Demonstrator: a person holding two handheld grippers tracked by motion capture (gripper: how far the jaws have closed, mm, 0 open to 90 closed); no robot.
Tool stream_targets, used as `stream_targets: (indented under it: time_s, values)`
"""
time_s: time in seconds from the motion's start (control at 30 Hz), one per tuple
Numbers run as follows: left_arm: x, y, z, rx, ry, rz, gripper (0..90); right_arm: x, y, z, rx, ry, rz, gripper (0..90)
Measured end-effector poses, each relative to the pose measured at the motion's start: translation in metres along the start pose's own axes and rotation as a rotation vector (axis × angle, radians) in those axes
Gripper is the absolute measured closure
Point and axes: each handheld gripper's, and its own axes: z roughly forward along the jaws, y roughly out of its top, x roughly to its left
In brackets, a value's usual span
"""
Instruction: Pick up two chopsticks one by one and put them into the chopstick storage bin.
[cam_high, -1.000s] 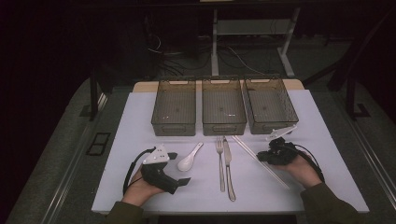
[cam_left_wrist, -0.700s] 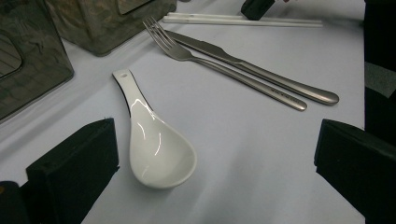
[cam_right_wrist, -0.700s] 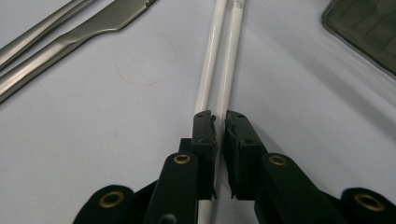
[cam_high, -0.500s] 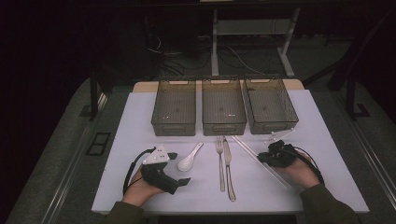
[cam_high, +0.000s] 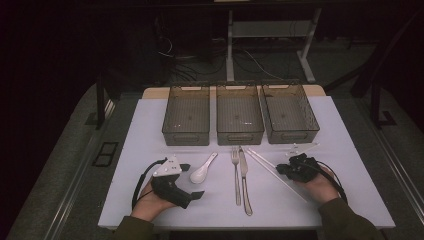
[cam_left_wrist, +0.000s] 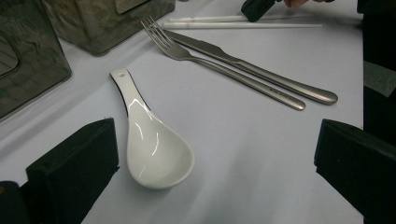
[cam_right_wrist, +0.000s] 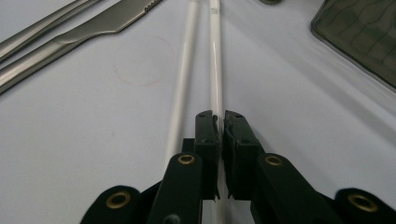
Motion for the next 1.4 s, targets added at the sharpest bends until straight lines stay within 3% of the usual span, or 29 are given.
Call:
stream_targets:
  time_s: [0.17, 0.3, 1.4]
  values:
    - [0.001, 0.0, 0.0, -0.002, 0.0, -0.001, 0.0, -0.004, -0.001, -0.005, 0.013, 0.01, 0.013, 84.7]
    - [0.0, 0.0, 0.0, -0.002, -0.001, 0.0, 0.0, -0.006, 0.0, -0.012, -0.009, 0.023, 0.032, 84.7]
    - [0.001, -0.001, 0.001, 0.004, -0.003, 0.009, 0.0, -0.016, 0.008, -0.055, -0.116, 0.072, 0.048, 84.6]
